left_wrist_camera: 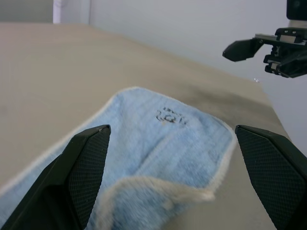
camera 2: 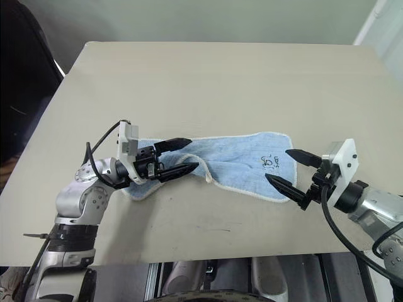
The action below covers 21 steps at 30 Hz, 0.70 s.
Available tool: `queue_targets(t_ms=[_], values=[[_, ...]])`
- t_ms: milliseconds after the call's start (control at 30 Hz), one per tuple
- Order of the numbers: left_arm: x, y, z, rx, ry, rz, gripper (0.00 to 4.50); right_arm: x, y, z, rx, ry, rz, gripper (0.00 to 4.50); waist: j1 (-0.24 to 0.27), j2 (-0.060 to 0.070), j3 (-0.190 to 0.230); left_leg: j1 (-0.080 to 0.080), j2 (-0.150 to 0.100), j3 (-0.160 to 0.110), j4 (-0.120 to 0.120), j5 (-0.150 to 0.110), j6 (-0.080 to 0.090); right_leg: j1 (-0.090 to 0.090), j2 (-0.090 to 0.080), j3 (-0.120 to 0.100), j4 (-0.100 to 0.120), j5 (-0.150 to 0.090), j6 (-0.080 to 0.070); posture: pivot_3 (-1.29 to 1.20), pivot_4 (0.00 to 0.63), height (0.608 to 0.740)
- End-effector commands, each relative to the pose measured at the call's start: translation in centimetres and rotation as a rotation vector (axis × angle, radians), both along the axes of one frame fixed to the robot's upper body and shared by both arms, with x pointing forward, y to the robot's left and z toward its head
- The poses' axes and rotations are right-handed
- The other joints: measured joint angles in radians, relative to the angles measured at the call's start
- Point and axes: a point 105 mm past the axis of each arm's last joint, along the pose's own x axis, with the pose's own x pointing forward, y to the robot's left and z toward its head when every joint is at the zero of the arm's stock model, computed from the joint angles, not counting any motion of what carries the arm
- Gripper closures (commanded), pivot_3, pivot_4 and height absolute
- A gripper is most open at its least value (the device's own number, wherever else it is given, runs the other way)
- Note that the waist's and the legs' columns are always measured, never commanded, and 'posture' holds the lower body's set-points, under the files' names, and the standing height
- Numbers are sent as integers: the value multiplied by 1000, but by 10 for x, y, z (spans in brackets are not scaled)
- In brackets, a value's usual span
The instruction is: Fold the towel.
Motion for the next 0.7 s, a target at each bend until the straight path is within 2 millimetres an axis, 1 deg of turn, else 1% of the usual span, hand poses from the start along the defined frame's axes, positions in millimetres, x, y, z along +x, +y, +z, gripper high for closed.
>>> queue_targets(t_ms=[33, 133, 200, 367, 500, 633, 700], values=[[-5, 1, 10, -3, -29, -23, 0, -3, 4, 7, 0, -43, 13, 26, 0, 0, 0, 0, 0, 0, 0, 0, 0, 0, 0, 0, 0, 0, 0, 0, 150, 703], [1, -1, 14, -26, -39, -22, 0, -5, 3, 3, -7, -31, 5, 26, 5, 0, 0, 0, 0, 0, 0, 0, 0, 0, 0, 0, 0, 0, 0, 0, 150, 703], [2, -3, 15, -45, -36, -31, 0, -4, 0, 6, -3, -28, -8, 26, 5, 0, 0, 0, 0, 0, 0, 0, 0, 0, 0, 0, 0, 2, -3, 0, 150, 703], [-2, -9, 9, -46, -22, -66, 0, 0, -12, 7, -16, -8, -69, 26, 3, 0, 0, 0, 0, 0, 0, 0, -1, 0, 0, 0, 0, 2, -3, 0, 150, 703], [1, -24, 14, -70, -33, -86, 0, 13, -28, 17, -1, -43, -135, 26, 3, 0, 0, 0, 0, 0, 0, 0, -1, 0, 0, 0, 0, 2, -3, 0, 150, 703], [1, -26, 23, -83, -51, -99, 0, 35, -34, 25, 80, 6, -164, 26, 1, 0, 0, 1, 0, 0, 0, 0, 0, 0, 0, 0, 0, 2, -2, 0, 150, 703], [1, -26, 23, -81, -54, -98, 0, 41, -36, 28, 115, 13, -171, 26, 0, 0, 0, 1, 0, 0, 0, 1, 0, 0, 0, 0, 0, 2, -2, 0, 150, 703]])
